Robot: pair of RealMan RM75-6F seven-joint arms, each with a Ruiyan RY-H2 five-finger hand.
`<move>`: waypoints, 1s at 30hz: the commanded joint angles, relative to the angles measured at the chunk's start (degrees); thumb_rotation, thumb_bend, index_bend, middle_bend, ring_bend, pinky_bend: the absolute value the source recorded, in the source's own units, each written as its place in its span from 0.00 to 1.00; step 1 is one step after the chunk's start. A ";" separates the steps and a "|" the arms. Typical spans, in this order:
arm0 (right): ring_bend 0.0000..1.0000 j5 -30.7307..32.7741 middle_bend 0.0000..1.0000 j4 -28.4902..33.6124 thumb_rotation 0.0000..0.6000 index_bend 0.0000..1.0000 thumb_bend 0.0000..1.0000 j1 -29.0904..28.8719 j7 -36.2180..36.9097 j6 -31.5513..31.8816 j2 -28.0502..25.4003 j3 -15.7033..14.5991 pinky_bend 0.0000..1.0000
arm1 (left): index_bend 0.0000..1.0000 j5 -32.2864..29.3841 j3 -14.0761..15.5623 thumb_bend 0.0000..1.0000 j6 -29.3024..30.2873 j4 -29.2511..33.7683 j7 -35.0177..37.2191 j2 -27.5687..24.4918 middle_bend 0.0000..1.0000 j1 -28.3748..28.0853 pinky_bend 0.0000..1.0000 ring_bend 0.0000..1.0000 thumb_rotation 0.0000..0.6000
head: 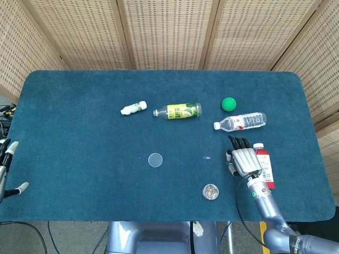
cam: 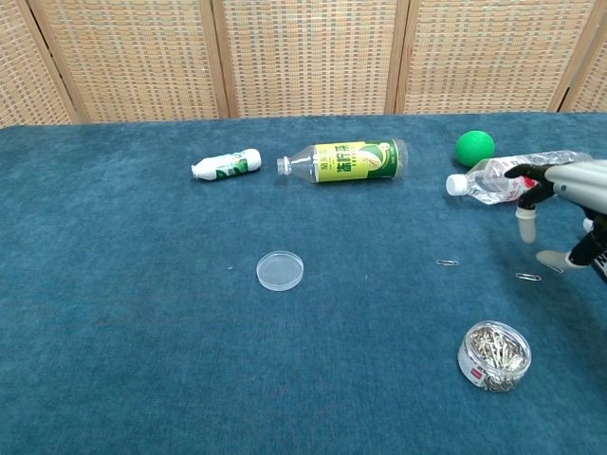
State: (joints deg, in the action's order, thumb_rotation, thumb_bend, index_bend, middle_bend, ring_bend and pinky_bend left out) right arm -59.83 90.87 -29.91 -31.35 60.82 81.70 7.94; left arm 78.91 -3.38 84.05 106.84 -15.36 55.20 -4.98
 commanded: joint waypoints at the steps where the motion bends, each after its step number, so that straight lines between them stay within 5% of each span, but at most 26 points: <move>1: 0.00 1.30 0.00 -1.30 1.00 0.50 0.34 -0.75 -1.43 -0.43 1.27 -0.44 0.00 | 0.00 0.10 0.02 0.00 0.09 0.08 0.16 -0.08 0.00 0.04 0.00 0.00 1.00; 30: 0.00 7.43 0.00 -12.03 1.00 0.50 0.34 -2.77 -6.16 -1.53 7.99 -1.67 0.00 | 0.00 0.50 0.30 0.00 -0.47 -0.52 0.50 0.18 0.00 -0.35 0.00 0.00 1.00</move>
State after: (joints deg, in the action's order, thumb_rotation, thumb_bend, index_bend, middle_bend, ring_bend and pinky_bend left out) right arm -52.47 79.00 -32.68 -37.59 59.30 89.56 6.30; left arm 79.41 -3.08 83.59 106.32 -14.86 55.37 -5.33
